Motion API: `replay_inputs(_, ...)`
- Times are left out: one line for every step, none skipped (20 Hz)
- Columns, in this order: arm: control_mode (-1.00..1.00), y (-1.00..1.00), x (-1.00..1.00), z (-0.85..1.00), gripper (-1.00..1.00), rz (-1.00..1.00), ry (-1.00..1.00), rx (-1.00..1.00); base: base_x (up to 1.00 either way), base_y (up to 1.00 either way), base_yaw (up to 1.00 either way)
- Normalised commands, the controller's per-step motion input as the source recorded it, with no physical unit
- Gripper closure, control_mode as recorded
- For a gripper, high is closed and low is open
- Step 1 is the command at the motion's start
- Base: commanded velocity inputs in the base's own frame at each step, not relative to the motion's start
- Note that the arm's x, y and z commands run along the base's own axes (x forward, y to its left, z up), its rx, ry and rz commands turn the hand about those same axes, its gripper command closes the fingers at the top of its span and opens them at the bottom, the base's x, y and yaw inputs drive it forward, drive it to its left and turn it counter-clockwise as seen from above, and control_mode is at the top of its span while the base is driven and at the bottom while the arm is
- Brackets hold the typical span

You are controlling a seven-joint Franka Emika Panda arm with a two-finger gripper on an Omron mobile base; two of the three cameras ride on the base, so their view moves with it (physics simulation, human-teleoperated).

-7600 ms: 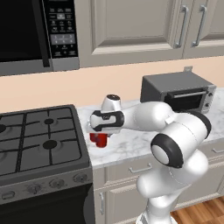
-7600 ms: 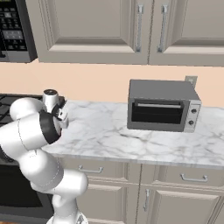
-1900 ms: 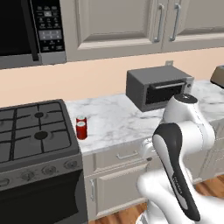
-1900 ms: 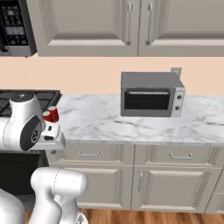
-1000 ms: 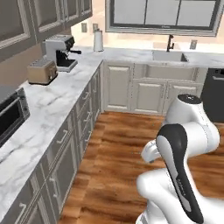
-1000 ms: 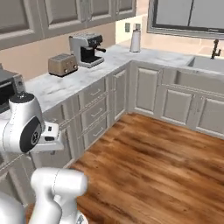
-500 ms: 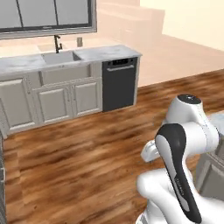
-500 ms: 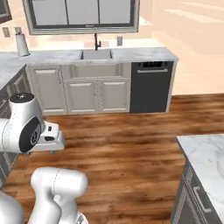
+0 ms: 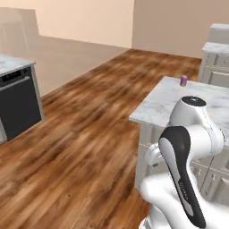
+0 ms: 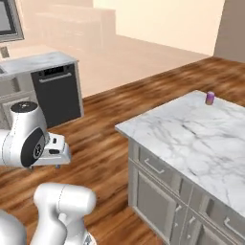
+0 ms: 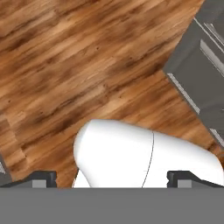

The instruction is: Four empty soda cans are scattered around the kitchen. Gather all the cans and cluster them next to the stove for recycling.

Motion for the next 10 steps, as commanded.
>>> replay_inputs(1.00,0.00,0.00,0.00,-1.00,0.00,0.00,0.00,0.32,0.72,-0.77)
replay_inputs(1.00,0.00,0.00,0.00,-1.00,0.00,0.00,0.00,0.53,1.00,-0.49)
replay_inputs(1.00,0.00,0.00,0.00,-1.00,0.00,0.00,0.00,0.72,1.00,-0.33)
replay_inputs(1.00,0.00,0.00,0.00,-1.00,0.00,0.00,0.00,0.77,1.00,-0.22)
replay_inputs(1.00,0.00,0.00,0.00,-1.00,0.00,0.00,0.00,0.84,1.00,-0.17)
replay_inputs(1.00,0.00,0.00,0.00,-1.00,0.00,0.00,0.00,0.84,1.00,-0.16)
replay_inputs(1.00,0.00,0.00,0.00,-1.00,0.00,0.00,0.00,0.84,1.00,-0.16)
replay_inputs(1.00,0.00,0.00,0.00,-1.00,0.00,0.00,0.00,0.83,1.00,-0.14)
replay_inputs(1.00,0.00,0.00,0.00,-1.00,0.00,0.00,0.00,0.81,1.00,-0.13)
replay_inputs(1.00,0.00,0.00,0.00,-1.00,0.00,0.00,0.00,0.81,1.00,-0.11)
